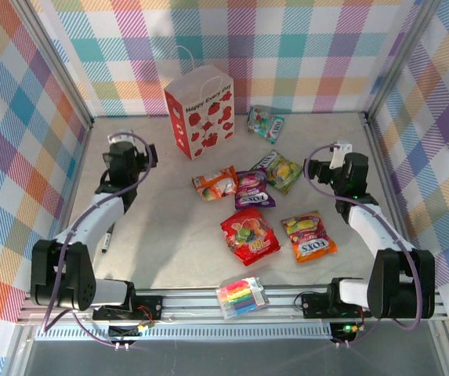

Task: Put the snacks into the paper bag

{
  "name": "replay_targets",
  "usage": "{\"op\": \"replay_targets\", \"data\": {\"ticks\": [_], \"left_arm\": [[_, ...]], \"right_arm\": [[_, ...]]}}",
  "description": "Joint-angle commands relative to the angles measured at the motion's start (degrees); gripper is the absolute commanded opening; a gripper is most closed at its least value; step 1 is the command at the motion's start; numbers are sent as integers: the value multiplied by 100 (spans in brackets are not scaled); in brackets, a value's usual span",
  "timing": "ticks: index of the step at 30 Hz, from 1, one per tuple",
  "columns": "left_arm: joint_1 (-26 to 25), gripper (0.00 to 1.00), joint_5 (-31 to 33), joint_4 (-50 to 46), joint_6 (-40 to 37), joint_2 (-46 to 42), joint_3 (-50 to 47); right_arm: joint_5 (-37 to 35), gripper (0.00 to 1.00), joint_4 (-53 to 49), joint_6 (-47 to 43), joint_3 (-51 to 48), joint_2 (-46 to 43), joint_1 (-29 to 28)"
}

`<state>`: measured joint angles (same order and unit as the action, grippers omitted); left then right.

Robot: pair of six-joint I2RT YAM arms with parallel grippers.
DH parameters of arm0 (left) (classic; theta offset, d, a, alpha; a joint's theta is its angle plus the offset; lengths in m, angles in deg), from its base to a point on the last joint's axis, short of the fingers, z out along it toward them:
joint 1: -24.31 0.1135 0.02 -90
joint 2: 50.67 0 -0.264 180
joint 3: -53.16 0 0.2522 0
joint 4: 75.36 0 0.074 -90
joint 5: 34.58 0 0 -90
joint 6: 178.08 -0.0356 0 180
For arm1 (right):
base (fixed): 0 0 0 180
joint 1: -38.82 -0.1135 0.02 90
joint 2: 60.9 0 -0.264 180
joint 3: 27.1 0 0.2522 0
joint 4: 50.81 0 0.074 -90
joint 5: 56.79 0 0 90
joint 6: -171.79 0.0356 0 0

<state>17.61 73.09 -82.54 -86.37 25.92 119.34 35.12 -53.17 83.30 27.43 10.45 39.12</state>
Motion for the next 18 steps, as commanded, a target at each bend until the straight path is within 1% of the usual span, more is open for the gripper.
{"op": "replay_targets", "data": {"ticks": [1,3,7,12,15,18], "left_arm": [[-72,99,157,-1973,423,-22,1006],[-79,98,157,-2673,559,47,1583],[-86,96,148,-3573,1051,207,2527],[-86,89,-337,-4482,1644,672,3678],[-110,84,-641,-4841,1899,1039,4363],[-180,82,-722,-4772,2016,1270,4660]], "right_arm": [[-86,99,-977,206,348,-236,-69],[-78,99,-1073,216,513,-288,-104],[-45,99,-1659,210,1098,-104,-222],[-123,99,-1870,345,1442,57,-429],[-209,99,-2147,627,1687,200,-526],[-261,99,-2102,592,1728,278,-709]]}}
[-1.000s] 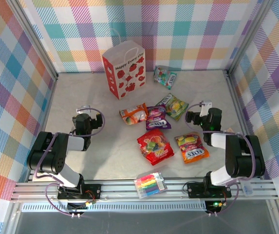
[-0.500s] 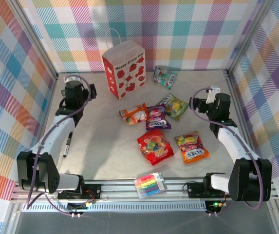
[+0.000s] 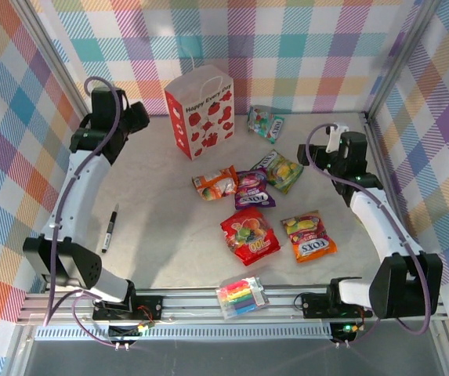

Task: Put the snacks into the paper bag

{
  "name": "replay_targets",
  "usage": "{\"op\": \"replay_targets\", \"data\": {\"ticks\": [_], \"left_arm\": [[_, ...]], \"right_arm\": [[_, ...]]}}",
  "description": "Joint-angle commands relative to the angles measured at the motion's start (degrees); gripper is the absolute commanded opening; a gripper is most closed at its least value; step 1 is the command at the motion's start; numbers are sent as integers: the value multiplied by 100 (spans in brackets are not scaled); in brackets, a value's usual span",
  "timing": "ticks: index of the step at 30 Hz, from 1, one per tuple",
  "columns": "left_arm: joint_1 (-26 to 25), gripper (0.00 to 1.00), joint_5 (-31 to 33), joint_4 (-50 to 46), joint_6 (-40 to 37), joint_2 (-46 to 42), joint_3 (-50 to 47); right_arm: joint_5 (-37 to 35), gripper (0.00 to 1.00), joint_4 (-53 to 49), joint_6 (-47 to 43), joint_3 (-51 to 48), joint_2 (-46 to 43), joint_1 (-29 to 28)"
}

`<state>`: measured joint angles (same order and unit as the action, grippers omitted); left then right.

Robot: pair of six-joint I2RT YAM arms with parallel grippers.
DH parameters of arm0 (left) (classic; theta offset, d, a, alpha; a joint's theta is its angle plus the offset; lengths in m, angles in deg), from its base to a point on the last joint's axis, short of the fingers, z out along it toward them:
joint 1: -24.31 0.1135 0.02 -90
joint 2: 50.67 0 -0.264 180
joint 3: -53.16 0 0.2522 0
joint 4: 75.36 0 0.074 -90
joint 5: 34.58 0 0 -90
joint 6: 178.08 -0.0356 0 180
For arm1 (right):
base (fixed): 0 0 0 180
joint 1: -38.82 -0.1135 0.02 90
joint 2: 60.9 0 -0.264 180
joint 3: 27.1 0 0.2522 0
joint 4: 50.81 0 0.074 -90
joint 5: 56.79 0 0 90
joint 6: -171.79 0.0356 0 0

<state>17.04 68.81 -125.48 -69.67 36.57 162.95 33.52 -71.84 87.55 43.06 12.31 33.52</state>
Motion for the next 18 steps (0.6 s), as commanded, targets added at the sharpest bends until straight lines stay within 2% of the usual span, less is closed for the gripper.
{"op": "replay_targets", "data": {"ticks": [1,4,7,11,15,18], "left_arm": [[-154,82,-332,-408,347,254,326],[-243,81,-480,-274,352,437,415],[-305,78,-521,-451,702,757,775],[-515,75,-881,-327,1022,1160,1208],[-962,75,-635,-240,683,1491,1688],[-1265,75,-698,-354,226,1847,2155]], "right_arm": [[-110,99,-222,137,184,110,-198],[-129,99,-278,118,298,200,-283],[-90,99,-355,101,415,277,-317],[-92,99,-323,72,453,308,-349],[-115,99,-366,22,444,290,-357],[-173,99,-454,-43,433,273,-366]]}}
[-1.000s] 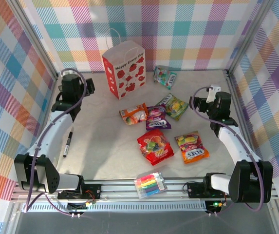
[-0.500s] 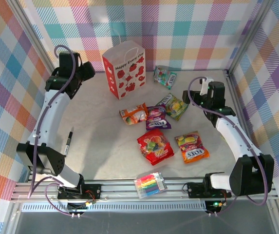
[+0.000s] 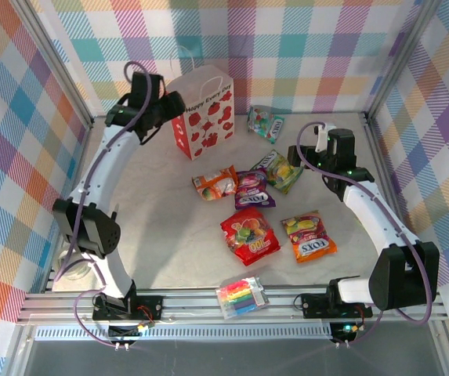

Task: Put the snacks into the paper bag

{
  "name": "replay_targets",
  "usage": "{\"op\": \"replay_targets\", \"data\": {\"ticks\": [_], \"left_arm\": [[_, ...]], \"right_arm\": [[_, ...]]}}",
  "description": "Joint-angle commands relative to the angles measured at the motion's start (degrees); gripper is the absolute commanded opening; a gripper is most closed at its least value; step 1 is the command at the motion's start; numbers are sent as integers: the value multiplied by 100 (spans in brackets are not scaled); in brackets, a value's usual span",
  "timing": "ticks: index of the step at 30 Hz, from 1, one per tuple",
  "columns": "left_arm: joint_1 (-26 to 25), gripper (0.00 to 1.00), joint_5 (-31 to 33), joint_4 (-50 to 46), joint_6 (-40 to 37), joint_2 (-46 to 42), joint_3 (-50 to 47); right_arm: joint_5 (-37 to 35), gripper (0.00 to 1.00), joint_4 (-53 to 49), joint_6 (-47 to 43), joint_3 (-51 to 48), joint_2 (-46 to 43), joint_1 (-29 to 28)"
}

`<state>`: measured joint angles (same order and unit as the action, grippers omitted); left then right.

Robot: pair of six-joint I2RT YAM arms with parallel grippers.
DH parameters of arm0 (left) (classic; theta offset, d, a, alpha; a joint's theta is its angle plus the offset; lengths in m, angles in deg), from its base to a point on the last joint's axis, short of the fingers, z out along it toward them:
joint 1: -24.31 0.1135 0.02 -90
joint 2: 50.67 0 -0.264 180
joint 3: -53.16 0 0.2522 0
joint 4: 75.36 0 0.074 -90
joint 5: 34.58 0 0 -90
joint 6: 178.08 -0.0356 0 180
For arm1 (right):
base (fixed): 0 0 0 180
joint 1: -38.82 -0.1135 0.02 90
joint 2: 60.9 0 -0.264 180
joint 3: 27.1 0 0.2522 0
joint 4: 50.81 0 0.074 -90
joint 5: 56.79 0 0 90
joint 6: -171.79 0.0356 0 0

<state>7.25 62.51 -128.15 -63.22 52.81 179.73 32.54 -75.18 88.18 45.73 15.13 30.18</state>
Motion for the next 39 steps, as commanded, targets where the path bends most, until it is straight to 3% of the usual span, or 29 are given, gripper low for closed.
{"op": "replay_targets", "data": {"ticks": [1,8,17,25,34,39], "left_arm": [[-373,75,-47,-152,-554,336,628],[-901,80,569,-255,-1381,1012,1483],[-1026,80,1489,255,-2307,1876,2428],[-1062,76,2240,853,-3081,2230,2559],[-1071,37,2781,1253,-3312,2388,2562],[-1071,5,2833,1138,-3539,2211,2529]], "right_arm": [[-90,99,-137,-127,167,-18,-32],[-177,99,-272,-303,118,-91,-31],[-336,99,-292,-348,-35,-290,-31],[-487,99,-388,-402,-88,-481,-32],[-444,99,-523,-357,-105,-630,-29],[-409,99,-612,-284,-171,-763,-30]]}}
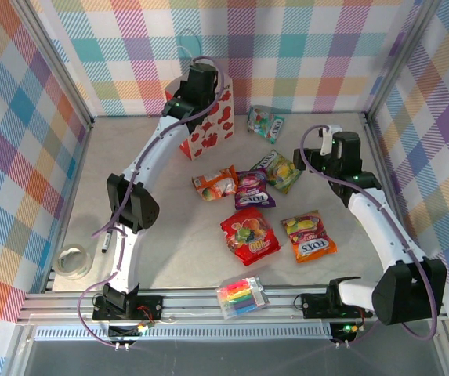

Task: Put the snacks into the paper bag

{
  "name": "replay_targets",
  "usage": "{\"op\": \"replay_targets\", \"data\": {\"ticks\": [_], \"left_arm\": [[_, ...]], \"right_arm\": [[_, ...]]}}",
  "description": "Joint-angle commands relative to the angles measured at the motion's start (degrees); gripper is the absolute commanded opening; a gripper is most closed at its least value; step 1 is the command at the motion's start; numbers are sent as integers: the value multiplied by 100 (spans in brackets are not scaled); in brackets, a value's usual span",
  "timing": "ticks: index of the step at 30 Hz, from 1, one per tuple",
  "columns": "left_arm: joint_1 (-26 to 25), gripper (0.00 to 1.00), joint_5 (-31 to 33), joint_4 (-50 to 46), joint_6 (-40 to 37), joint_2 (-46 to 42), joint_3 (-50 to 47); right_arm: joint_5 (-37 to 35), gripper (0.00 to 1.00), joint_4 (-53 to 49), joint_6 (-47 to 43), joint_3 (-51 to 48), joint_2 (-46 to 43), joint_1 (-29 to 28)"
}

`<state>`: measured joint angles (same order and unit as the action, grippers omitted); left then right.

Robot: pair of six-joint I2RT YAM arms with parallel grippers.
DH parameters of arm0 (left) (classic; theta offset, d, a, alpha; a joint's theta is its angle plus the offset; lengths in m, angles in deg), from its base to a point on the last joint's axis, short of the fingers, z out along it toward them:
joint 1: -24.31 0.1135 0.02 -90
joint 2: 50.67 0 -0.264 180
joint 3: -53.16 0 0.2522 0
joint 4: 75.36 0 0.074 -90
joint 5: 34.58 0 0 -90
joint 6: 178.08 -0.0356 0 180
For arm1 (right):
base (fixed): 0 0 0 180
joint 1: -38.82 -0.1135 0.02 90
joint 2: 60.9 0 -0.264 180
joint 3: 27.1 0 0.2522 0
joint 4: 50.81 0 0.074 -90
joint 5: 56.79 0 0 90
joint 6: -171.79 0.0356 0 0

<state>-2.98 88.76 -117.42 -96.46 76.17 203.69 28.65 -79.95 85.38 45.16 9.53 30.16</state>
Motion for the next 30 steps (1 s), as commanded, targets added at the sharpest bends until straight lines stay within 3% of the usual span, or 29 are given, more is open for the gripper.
{"op": "replay_targets", "data": {"ticks": [1,9,21,30], "left_arm": [[-48,1,198,67,-315,-200,108],[60,0,291,-220,-944,-850,-365],[472,0,476,274,-1043,-2599,-2850],[790,1,80,530,-1298,-3364,-3577]], "right_arm": [[-19,99,-132,16,-137,-243,-28],[42,99,-184,163,-333,-597,-25],[225,99,-342,510,-522,-929,-30],[243,99,-362,840,-588,-1198,-23]]}}
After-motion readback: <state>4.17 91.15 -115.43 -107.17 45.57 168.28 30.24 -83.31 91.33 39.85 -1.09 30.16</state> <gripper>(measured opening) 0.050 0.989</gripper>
